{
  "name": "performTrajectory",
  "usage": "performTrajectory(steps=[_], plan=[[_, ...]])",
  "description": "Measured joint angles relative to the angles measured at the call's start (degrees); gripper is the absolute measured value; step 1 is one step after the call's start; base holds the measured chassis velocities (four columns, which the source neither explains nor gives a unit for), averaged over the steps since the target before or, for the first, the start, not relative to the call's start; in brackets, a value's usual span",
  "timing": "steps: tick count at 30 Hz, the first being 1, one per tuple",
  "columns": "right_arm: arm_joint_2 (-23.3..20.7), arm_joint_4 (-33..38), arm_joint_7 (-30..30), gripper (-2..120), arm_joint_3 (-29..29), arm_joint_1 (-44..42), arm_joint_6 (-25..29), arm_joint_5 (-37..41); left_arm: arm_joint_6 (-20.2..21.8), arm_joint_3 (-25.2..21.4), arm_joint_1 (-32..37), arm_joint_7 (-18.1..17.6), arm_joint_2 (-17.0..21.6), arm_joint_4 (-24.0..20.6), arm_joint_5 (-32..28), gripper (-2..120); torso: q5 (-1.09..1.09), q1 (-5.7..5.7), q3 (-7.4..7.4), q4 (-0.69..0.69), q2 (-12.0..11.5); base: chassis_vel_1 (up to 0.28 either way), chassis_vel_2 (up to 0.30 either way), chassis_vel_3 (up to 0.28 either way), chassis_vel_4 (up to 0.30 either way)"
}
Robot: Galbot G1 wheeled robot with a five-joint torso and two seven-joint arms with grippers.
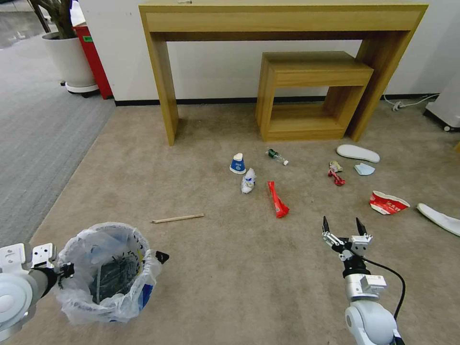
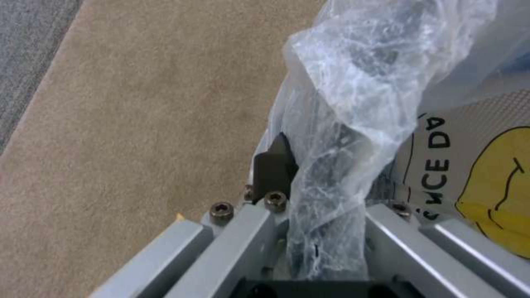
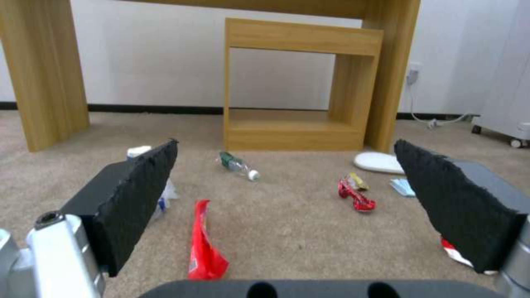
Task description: Pick up the trash bin and place the garbage on the floor into it.
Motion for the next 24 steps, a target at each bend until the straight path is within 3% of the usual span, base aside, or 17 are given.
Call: performTrajectory(steps=[16, 24], plan=[[0.0, 0.66, -0.37, 100, 0.25, -0.56, 0.18, -0.27, 0.0, 0.07, 0.47, 0.29, -0.7, -0.66, 0.74, 0, 0.0, 0.0, 0.0, 0.0, 0.0, 0.0, 0.0, 0.0, 0.0], [0.19, 0.76, -0.41, 100, 0.1, -0.62, 0.18, -0.55, 0.0, -0.09, 1.03, 0.72, -1.01, -0.98, 1.46, 0, 0.0, 0.0, 0.0, 0.0, 0.0, -0.091, 0.108, 0.097, -0.116]])
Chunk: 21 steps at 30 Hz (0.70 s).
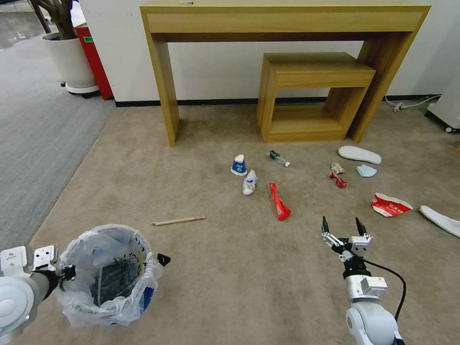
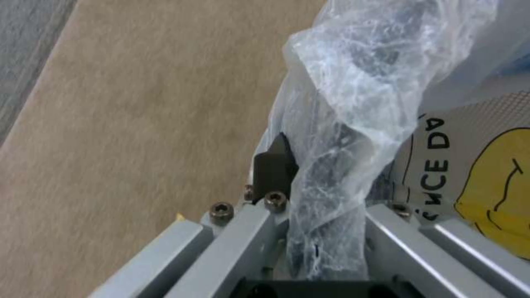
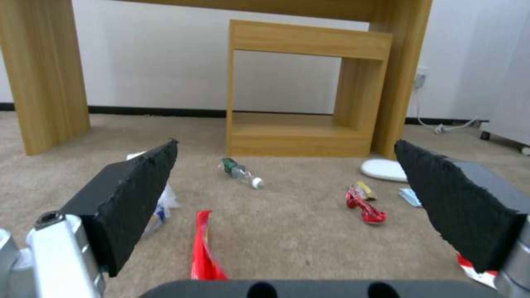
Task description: Pick up the trash bin and place the garbage on the floor into it.
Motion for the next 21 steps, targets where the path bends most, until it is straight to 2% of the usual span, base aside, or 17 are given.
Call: performTrajectory(steps=[12, 21], plan=[[0.14, -0.03, -0.06, 100, -0.15, 0.04, 0.01, -0.05, 0.0, -0.06, 0.04, 0.34, -0.21, 0.09, 0.45, 0, -0.01, 0.02, 0.01, -0.02, 0.0, -0.195, 0.191, 0.187, -0.202], [0.31, -0.38, -0.1, 100, -0.31, 0.14, 0.2, -0.01, 0.0, 0.12, -0.16, 0.53, -0.22, 0.44, 0.81, 0, 0.0, 0.02, 0.0, 0.0, 0.0, -0.113, 0.132, 0.118, -0.113]])
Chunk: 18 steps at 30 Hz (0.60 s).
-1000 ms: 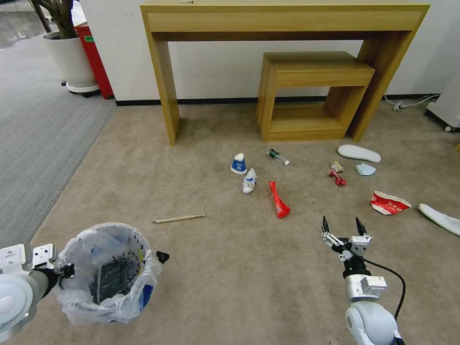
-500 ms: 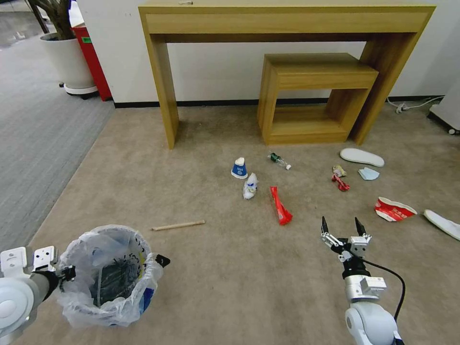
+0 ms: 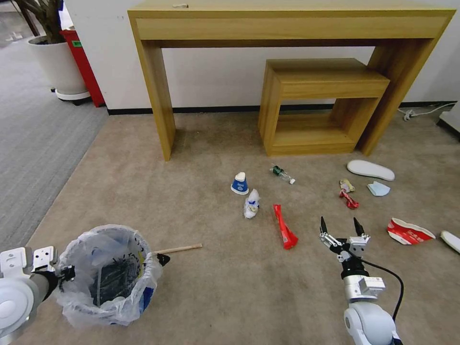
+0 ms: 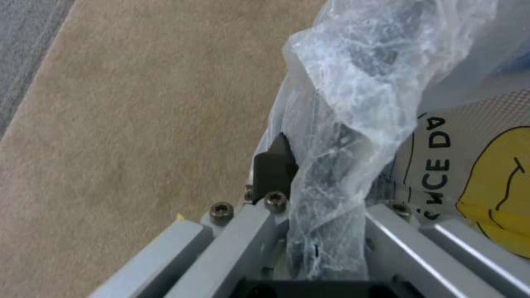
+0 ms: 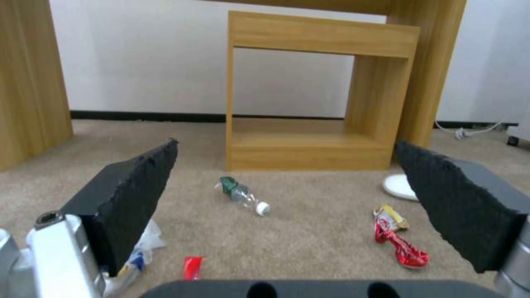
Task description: Pick up the trash bin and place the garbage on the floor into it.
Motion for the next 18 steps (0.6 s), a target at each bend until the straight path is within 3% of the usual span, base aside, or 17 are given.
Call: performTrajectory(steps=[18], plan=[[0.12, -0.21, -0.07, 100, -0.4, 0.12, 0.8, 0.12, 0.0, -0.5, 0.09, 0.45, -0.43, 0.37, 0.88, 0, 0.0, -0.01, 0.0, 0.0, 0.0, -0.029, 0.027, 0.034, -0.032]])
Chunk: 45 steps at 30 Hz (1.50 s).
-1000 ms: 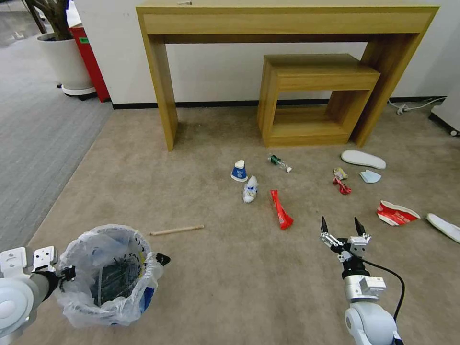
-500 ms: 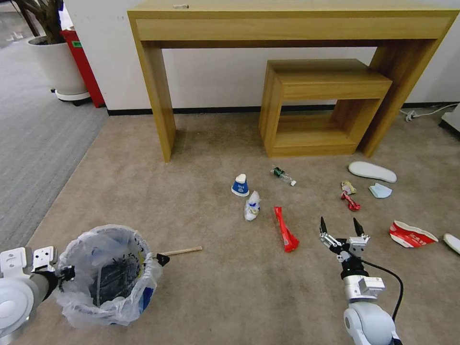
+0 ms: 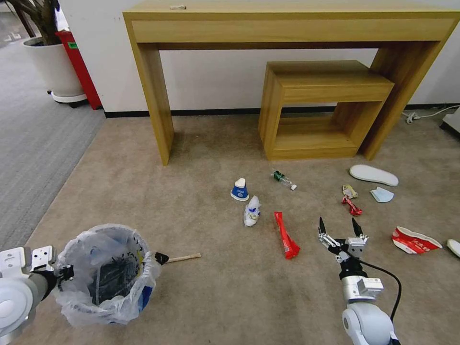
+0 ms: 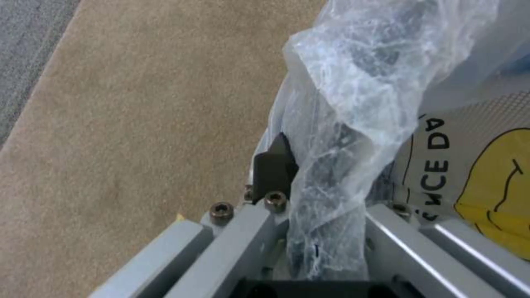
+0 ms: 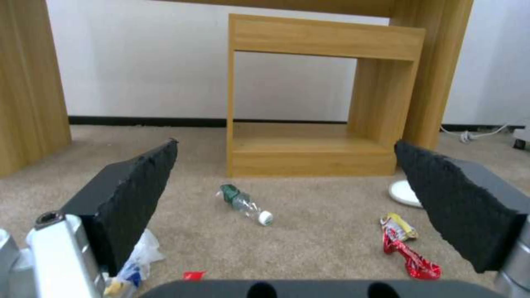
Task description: Pick up the trash bin and place the garbage on the floor into it.
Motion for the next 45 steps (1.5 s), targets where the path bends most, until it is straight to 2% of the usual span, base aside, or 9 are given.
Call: performTrajectory(steps=[45], plan=[[0.32, -0.78, -0.15, 100, -0.14, 0.27, 0.02, -0.69, 0.0, 0.54, -0.67, 0.71, 0.09, 0.91, 0.49, 0, 0.0, 0.0, 0.0, -0.01, 0.0, 0.019, 0.019, -0.021, -0.022]])
